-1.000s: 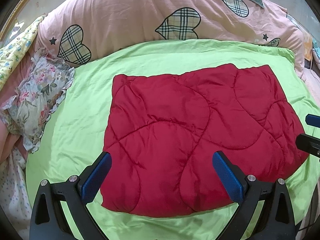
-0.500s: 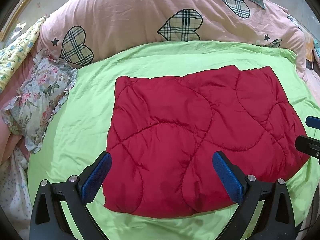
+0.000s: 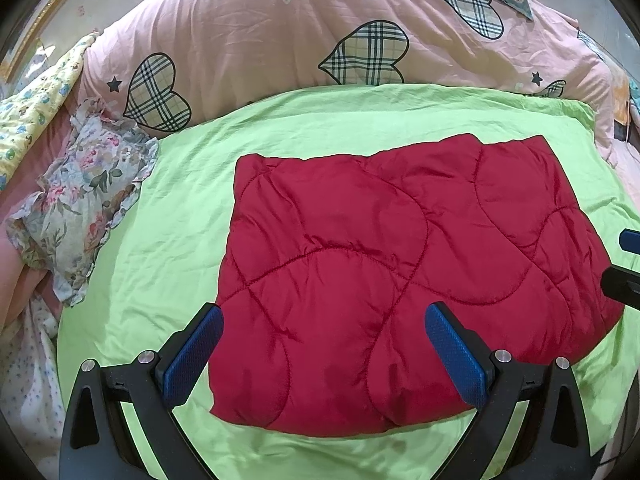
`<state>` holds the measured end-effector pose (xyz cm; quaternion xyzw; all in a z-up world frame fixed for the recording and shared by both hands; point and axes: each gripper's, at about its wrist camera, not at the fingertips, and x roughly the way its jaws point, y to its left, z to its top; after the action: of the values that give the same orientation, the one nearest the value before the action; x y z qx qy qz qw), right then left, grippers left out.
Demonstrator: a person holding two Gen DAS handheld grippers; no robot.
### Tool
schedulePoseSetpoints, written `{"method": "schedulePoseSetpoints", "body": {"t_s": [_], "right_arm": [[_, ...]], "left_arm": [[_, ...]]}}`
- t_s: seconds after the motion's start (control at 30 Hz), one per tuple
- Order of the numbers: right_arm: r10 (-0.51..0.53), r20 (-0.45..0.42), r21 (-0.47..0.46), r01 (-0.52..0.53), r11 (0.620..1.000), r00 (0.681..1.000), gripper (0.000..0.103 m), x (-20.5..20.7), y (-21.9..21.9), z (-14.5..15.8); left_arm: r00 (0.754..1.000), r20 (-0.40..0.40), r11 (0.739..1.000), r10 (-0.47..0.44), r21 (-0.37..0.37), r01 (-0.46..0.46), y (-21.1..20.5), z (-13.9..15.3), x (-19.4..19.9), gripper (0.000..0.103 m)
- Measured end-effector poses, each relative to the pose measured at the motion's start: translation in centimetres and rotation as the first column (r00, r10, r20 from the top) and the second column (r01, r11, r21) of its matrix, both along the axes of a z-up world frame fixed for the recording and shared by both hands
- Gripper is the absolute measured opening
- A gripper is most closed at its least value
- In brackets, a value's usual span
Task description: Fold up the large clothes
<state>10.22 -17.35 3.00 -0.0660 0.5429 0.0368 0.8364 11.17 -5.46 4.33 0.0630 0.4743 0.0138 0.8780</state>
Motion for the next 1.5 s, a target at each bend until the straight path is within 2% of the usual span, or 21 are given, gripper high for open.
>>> {"method": "schedulePoseSetpoints", "body": {"t_s": [0.97, 1.5], "right_arm": [[0.006, 0.001, 0.002, -0.006, 1.0, 1.0, 0.097, 0.49, 0.06, 0.19], [-0.016, 0.001, 0.008, 0.016, 1.0, 1.0, 0.097, 0.46, -0.64, -0.23]], "left_arm": [[1.0, 0.024, 1.0, 0.005, 0.027, -0.006, 0.17, 0.04, 0.13, 0.102], [1.0, 0.012, 1.0, 0.006, 0.019, -0.007, 0.5, -0.44, 0.71, 0.102]]}}
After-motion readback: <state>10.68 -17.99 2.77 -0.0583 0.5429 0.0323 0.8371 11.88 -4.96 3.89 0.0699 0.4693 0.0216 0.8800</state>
